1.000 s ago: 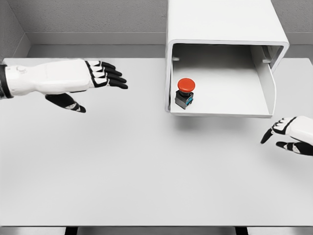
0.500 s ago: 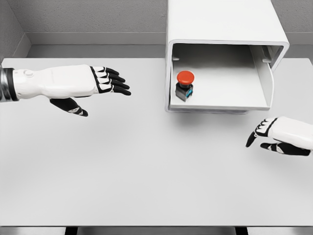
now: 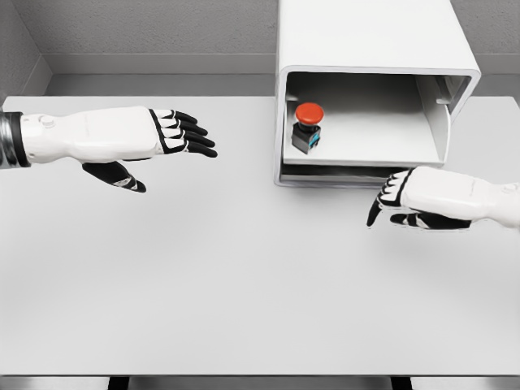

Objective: Slide open multi-storey tabletop storage cabinets and put open load switch and slide close multi-storey tabletop storage cabinets

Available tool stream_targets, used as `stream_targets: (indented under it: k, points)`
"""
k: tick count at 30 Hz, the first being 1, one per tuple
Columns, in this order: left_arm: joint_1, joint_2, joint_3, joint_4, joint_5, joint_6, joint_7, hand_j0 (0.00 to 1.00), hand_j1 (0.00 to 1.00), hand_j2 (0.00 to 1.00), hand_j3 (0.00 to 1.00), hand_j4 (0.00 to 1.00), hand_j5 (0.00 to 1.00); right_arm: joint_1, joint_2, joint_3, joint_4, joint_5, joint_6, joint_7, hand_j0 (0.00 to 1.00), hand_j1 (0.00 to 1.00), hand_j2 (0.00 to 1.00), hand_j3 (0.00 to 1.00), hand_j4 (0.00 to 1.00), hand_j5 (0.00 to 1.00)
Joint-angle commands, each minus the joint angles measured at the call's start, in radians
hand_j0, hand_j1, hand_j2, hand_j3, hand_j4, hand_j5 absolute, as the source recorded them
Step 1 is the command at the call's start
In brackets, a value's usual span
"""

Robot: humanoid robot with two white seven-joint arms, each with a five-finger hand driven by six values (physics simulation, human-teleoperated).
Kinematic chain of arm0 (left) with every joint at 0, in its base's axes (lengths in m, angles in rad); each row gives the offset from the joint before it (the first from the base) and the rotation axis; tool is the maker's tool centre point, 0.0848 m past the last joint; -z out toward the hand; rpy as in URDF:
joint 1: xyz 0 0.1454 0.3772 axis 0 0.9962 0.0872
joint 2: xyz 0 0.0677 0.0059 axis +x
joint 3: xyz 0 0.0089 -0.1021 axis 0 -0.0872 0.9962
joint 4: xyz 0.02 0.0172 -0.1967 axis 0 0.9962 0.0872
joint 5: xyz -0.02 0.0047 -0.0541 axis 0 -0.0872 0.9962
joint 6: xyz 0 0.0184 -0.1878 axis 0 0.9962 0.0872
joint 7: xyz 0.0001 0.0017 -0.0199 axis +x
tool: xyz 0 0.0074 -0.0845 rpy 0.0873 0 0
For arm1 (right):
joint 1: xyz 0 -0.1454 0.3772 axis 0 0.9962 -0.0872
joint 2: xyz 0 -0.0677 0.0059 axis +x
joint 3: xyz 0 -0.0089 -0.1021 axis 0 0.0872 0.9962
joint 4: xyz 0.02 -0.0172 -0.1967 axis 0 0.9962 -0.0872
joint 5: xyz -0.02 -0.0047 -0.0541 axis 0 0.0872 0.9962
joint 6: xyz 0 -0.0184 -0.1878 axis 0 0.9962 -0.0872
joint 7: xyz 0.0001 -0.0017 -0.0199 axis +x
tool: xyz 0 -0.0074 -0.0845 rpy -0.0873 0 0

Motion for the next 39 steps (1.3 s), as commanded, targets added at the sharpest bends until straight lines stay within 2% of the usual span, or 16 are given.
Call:
stream_targets:
  k: [1,3,7,17,39]
  points:
    - [0.0,0.002,0.001,0.0,0.006,0.003,0.0,1.0,1.0,1.0,1.0,1.0,1.0,-0.006,0.018,0.049,0.005,-0.003,0.002,0.0,0.55,0.55,0.55,0.55,0.55,0.55]
    - [0.0,0.0,0.001,0.001,0.006,0.003,0.0,1.0,1.0,1.0,1.0,1.0,1.0,-0.043,0.032,0.078,0.009,0.001,0.002,0.0,0.55,0.55,0.55,0.55,0.55,0.55]
    - [0.0,0.0,0.001,0.001,0.006,0.003,0.0,1.0,1.0,1.0,1.0,1.0,1.0,-0.063,0.043,0.08,0.024,0.004,0.002,0.0,0.56,0.56,0.56,0.56,0.56,0.56]
    - [0.0,0.0,0.001,0.005,0.006,0.003,0.0,1.0,1.0,1.0,1.0,1.0,1.0,-0.195,0.087,0.159,0.156,0.004,0.002,0.0,0.56,0.56,0.56,0.56,0.56,0.56]
    - [-0.002,0.0,0.001,0.009,0.006,0.003,0.0,1.0,1.0,1.0,1.0,1.0,1.0,-0.255,0.112,0.175,0.233,0.011,0.002,0.0,0.58,0.58,0.58,0.58,0.58,0.58]
